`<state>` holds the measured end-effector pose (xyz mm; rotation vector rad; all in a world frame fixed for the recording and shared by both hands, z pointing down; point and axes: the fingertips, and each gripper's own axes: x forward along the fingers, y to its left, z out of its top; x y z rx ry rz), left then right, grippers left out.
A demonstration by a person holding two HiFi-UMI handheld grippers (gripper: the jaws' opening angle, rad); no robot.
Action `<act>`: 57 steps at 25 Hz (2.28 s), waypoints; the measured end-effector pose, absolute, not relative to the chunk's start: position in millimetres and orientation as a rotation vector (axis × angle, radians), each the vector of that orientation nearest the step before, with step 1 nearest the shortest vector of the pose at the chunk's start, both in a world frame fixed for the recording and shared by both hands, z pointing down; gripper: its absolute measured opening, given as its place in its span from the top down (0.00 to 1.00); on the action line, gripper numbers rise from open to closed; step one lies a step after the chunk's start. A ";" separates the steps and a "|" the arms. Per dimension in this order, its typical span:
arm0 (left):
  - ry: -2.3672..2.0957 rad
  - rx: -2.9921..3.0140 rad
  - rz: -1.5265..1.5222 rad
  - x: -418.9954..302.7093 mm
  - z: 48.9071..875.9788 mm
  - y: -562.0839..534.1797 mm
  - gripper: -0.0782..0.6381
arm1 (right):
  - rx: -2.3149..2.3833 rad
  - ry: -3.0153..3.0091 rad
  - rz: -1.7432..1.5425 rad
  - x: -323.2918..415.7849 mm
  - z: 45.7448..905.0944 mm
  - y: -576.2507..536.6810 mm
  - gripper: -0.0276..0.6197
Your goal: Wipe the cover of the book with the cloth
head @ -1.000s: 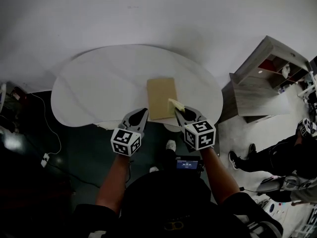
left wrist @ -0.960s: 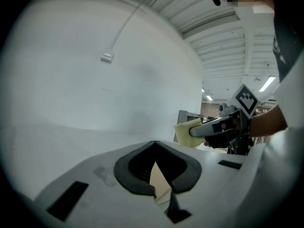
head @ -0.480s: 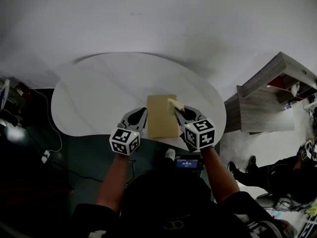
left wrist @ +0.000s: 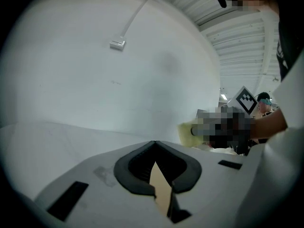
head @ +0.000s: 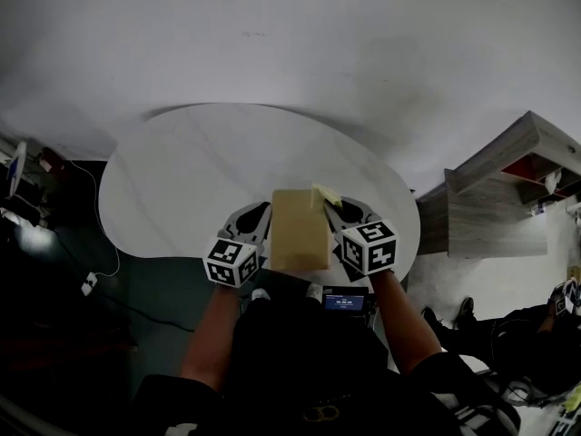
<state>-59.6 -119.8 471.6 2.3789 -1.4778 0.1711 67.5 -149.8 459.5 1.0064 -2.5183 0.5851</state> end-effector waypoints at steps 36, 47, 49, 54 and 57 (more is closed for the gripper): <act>-1.297 2.448 0.202 -66.5 473.2 -152.4 0.88 | 1.197 -2.447 0.614 70.7 450.1 -167.2 0.82; -1.359 2.256 0.311 -69.9 504.0 -148.3 0.88 | 0.932 -2.430 0.815 59.4 476.2 -180.6 0.82; -1.331 2.223 0.332 -71.4 516.6 -142.9 0.88 | 0.879 -2.402 0.874 47.7 486.6 -179.2 0.82; -1.235 2.177 0.364 -74.7 542.9 -133.9 0.88 | 0.817 -2.340 0.972 16.8 512.9 -177.3 0.82; -1.168 2.167 0.393 -72.9 557.1 -129.4 0.87 | 0.794 -2.307 1.002 -0.7 526.2 -176.6 0.82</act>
